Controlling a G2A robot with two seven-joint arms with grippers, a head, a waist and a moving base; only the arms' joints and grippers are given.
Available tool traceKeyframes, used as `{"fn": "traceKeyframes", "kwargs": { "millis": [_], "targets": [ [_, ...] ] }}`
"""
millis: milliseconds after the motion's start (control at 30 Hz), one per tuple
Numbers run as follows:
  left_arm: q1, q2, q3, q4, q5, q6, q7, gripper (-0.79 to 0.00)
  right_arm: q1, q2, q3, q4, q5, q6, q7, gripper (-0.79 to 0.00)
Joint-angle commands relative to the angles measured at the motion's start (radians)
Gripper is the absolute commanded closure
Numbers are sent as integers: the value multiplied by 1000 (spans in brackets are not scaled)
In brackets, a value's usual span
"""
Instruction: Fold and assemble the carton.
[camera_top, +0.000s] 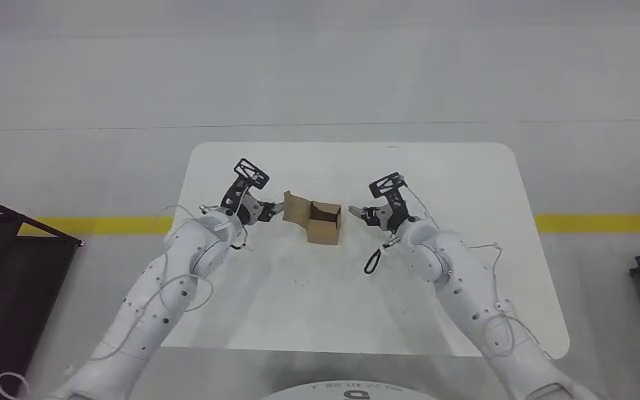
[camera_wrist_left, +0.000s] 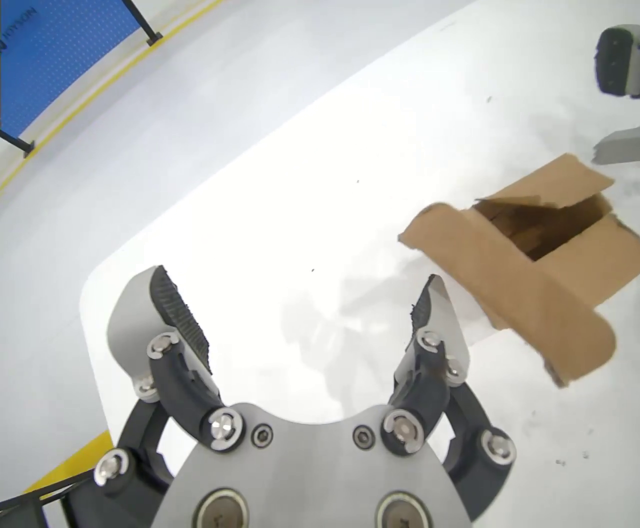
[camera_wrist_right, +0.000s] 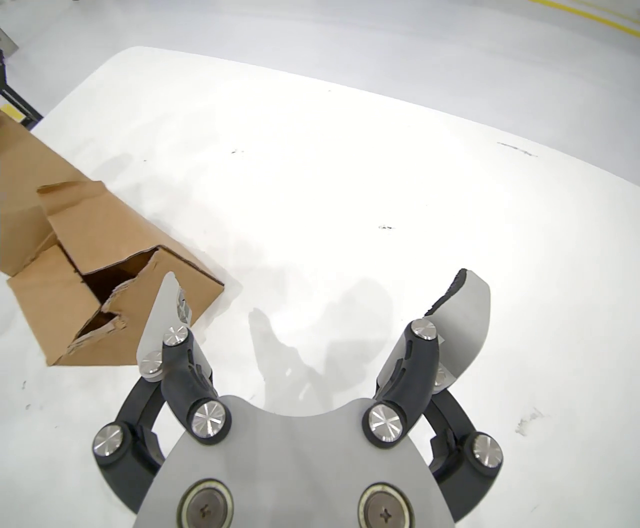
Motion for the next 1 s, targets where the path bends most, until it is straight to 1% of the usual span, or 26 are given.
{"fn": "traceKeyframes", "kwargs": {
  "millis": [0,100,200,333,533,767,900,967],
  "targets": [
    [-18,-5,13,11,-10,-14,5,-785,6,-6,-8,4,-2,25,-49,-785],
    [-35,-11,25,21,-31,-35,2,-785,31,-10,-27,10,-33,-16,-79,-785],
    [-46,-15,39,23,-32,-54,4,-785,64,-14,-46,24,-60,-62,-75,-785],
    [-50,-21,51,24,-42,-58,0,-785,115,-22,-81,57,-89,-125,-31,-785],
    [-60,-28,64,32,-53,-67,-4,-785,178,-38,-133,112,-100,-182,12,-785],
    [-70,-37,89,41,-49,-84,-12,-785,210,-49,-157,150,-104,-228,8,-785],
    [-84,-46,116,62,-57,-87,-10,-785,212,-49,-150,147,-108,-241,-9,-785],
    [-93,-51,129,73,-59,-87,-12,-785,209,-47,-144,135,-113,-265,-9,-785]
  ]
}}
